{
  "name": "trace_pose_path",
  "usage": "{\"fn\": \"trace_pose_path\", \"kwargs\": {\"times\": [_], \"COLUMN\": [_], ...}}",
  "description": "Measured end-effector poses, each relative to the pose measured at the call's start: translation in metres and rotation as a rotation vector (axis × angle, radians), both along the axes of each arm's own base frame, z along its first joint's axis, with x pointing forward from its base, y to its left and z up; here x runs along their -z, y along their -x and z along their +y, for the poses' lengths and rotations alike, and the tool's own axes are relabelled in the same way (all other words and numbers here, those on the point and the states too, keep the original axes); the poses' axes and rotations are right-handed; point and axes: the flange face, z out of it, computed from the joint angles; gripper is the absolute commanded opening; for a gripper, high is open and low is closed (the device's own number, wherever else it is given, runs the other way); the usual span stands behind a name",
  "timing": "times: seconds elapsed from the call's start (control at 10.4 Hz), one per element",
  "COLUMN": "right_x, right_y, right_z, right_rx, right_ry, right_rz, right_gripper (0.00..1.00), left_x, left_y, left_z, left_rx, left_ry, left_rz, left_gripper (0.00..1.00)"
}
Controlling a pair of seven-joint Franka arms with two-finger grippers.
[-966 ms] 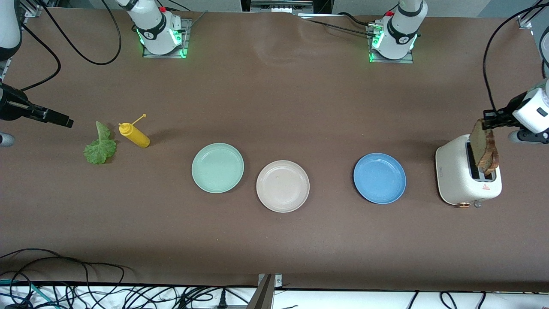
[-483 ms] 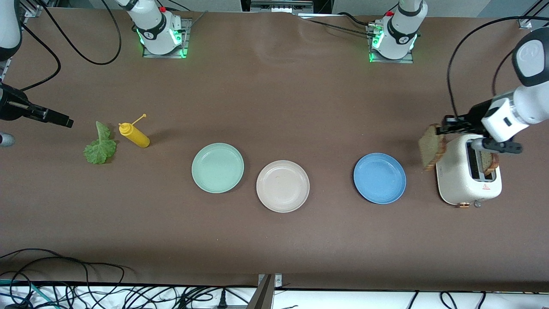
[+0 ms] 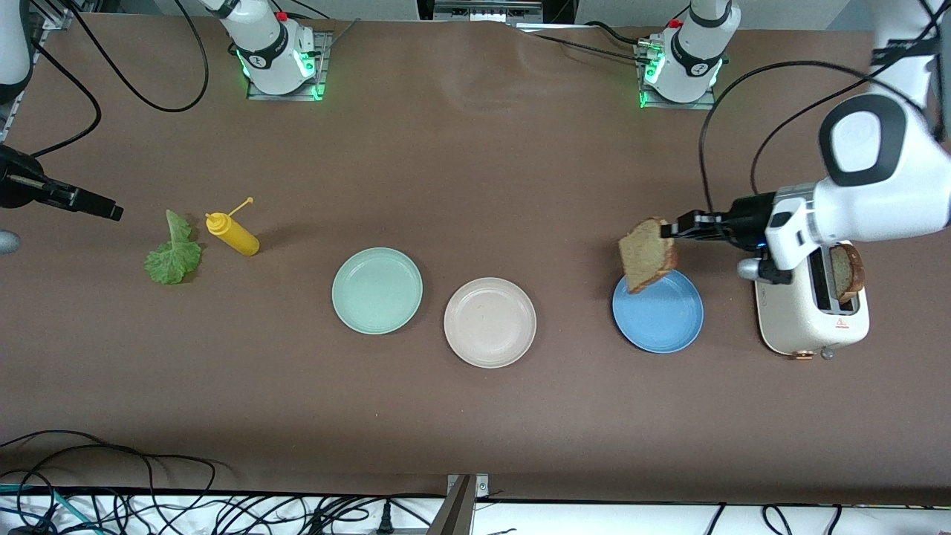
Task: Make sandwich on beige plate with both arms
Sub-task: 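Carry the toast slice over the beige plate with the left gripper, then lower the toast onto the beige plate and open the left gripper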
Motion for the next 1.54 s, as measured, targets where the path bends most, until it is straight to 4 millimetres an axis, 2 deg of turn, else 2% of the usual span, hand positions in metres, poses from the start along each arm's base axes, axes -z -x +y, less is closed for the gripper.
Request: {"fn": "trace_pose_path", "kwargs": {"times": [0.19, 0.29, 0.68, 0.97, 1.26, 1.54], "right_x": [0.0, 0.0, 0.0, 0.0, 0.0, 0.0], "right_y": [0.0, 0.0, 0.0, 0.0, 0.0, 0.0], "right_z": [0.0, 0.0, 0.0, 0.0, 0.0, 0.0], "right_rx": [0.0, -0.001, -0.002, -0.003, -0.003, -0.004], "right_ry": [0.0, 0.0, 0.0, 0.0, 0.0, -0.001], "right_rz": [0.0, 0.0, 0.0, 0.0, 0.0, 0.0], "right_gripper": [1.0, 1.0, 1.0, 1.0, 1.0, 1.0], "left_x": [0.039, 0.053, 0.062, 0.099, 0.118, 0.141], "left_y": [-0.005, -0.01, -0.04, -0.057, -0.068, -0.064], "left_z": [-0.05, -0.067, -0.124, -0.162, -0.182, -0.193], "left_rx": [-0.03, -0.065, -0.143, -0.157, -0.131, -0.078], "left_ry": [0.081, 0.149, 0.339, 0.321, 0.327, 0.325], "left_rz": [0.044, 0.077, 0.107, 0.09, 0.056, 0.001], "left_gripper": [0.0, 0.0, 0.0, 0.0, 0.0, 0.0]}}
